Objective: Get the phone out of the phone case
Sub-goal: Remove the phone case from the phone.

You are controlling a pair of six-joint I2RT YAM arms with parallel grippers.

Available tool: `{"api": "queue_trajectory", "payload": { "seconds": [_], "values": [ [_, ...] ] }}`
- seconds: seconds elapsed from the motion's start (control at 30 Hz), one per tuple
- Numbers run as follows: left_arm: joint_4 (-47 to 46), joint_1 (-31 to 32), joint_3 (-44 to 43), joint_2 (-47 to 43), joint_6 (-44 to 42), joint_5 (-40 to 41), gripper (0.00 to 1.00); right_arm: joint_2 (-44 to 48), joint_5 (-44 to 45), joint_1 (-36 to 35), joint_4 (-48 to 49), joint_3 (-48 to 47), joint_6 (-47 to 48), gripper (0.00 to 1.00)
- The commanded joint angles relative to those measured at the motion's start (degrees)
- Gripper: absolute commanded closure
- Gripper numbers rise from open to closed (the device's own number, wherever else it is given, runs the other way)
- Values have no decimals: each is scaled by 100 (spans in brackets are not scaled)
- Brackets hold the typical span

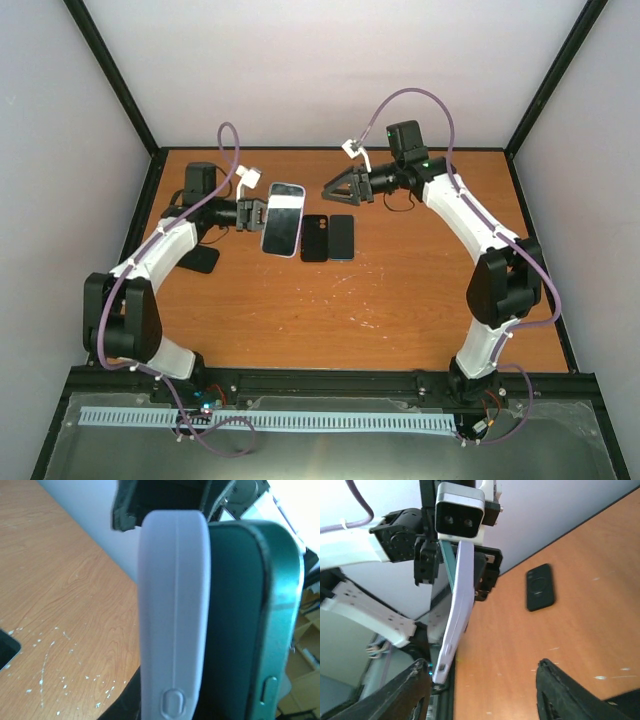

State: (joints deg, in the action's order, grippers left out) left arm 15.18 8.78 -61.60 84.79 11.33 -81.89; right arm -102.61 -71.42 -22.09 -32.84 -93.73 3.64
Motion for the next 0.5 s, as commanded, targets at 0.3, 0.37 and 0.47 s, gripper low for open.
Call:
{"api": "queue_trajectory", "payload": {
  "seconds": [0.3, 0.37, 0.47],
  "values": [
    [-1077, -642, 26, 326, 2620, 911, 99, 634, 3004, -359, 721, 273, 110, 34],
    [-926, -663, -30, 364, 2829, 1120, 99, 723, 3570, -577, 736, 341, 352, 35],
    [-1009, -752, -7, 416, 3260, 1157, 99, 851, 4334, -956, 805, 456, 719, 35]
  ]
}}
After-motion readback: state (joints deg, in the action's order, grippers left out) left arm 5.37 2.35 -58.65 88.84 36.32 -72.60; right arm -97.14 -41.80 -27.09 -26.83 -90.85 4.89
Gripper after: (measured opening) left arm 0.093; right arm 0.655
